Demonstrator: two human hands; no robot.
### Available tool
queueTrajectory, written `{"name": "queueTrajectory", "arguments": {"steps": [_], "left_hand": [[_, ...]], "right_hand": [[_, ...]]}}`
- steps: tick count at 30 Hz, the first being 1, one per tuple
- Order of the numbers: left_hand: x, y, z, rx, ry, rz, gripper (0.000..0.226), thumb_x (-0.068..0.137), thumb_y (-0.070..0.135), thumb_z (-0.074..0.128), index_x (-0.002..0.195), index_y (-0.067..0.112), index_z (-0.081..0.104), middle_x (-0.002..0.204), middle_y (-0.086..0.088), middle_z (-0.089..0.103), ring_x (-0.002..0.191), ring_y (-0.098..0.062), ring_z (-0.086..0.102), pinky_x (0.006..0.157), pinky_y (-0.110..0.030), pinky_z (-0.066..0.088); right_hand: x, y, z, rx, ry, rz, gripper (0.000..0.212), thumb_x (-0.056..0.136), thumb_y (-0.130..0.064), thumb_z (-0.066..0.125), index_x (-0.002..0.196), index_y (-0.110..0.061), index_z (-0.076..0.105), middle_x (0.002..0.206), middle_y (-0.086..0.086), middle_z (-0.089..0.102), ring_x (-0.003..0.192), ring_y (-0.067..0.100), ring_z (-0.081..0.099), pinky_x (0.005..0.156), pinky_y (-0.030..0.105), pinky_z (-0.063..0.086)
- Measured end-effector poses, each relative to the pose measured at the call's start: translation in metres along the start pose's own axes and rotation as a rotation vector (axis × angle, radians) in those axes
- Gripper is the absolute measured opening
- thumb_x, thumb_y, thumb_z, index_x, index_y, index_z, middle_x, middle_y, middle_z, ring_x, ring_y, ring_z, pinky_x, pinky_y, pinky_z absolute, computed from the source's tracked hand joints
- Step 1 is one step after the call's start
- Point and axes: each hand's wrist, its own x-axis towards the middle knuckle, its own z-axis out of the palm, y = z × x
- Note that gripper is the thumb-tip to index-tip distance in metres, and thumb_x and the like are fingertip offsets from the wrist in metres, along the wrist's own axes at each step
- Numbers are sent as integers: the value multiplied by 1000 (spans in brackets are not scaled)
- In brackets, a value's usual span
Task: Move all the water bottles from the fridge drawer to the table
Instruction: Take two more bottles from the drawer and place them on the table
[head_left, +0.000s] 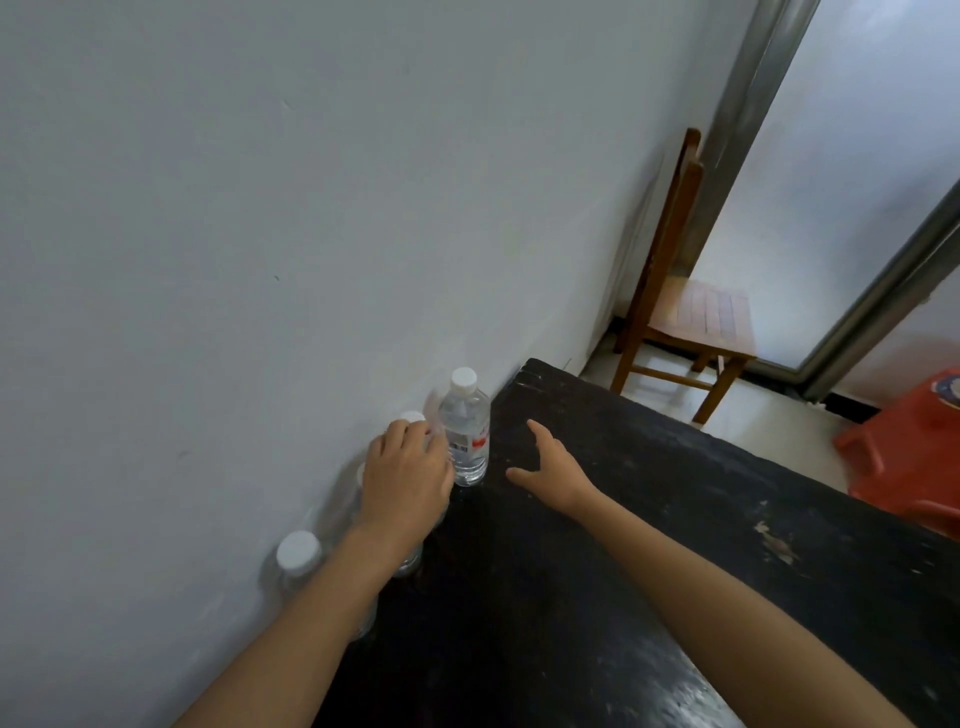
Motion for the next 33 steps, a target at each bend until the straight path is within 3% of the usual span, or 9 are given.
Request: {"name": "queueTrajectory", "arguments": {"steps": [5,9,10,12,14,16,19,22,33], "left_hand": [[-30,10,-6,-27,-7,87,25,78,25,65,98,10,67,101,-8,65,97,-27,59,83,-38,48],[-54,23,-13,-6,26,147,26,57,28,83,76,15,71,82,-2,69,77,-20,65,67,-30,53],[-60,25,-13,-17,46,145,26,58,28,82,77,15,71,85,-2,69,80,-19,65,69,-30,53],[-74,32,-10,-50,26,150,27,73,28,70,96,13,69,108,-6,66,104,-22,59,89,-33,47],[-84,33,0,-62,-64,125,41,87,30,51,123,12,54,139,-7,46,132,-23,35,110,-35,28],[-98,34,5,-32,-125,79,52,91,34,43,138,14,36,151,-5,26,141,-20,16,117,-35,15],[-123,35,6,4,-185,16,65,91,39,41,145,13,16,155,-5,15,143,-21,9,118,-36,10],[-142,29,4,-1,-181,-36,70,91,41,42,146,12,10,156,-5,11,143,-21,6,117,-36,9],[-177,-6,-22,-130,-123,-86,68,89,39,46,145,13,18,153,-4,20,141,-21,15,116,-37,17]], "right_hand": [[-44,12,-5,-117,20,-24,76,86,-35,61,145,-25,16,145,12,32,124,25,43,99,35,42],[-80,15,-4,-199,15,-99,75,85,-40,60,145,-25,18,148,11,28,128,24,39,100,33,39],[-88,16,-4,-212,19,-104,75,85,-41,60,145,-25,18,148,10,28,131,24,36,102,34,37],[-109,21,-5,-215,26,-110,75,85,-41,60,145,-26,18,149,8,28,132,24,34,103,35,36],[-123,27,-5,-216,22,-113,74,85,-42,59,145,-26,18,149,8,27,132,23,33,103,35,37],[-139,34,-6,-226,26,-107,73,86,-43,57,145,-26,18,148,9,26,132,24,33,102,34,37],[-162,39,-6,-240,57,-81,71,87,-46,55,145,-25,19,149,10,24,132,26,33,102,36,39],[-176,38,-4,-294,93,-96,70,88,-47,54,144,-24,20,150,11,23,134,27,29,105,39,38],[-216,11,14,-476,183,-128,71,87,-47,53,145,-25,18,152,12,18,139,29,22,107,44,35]]}}
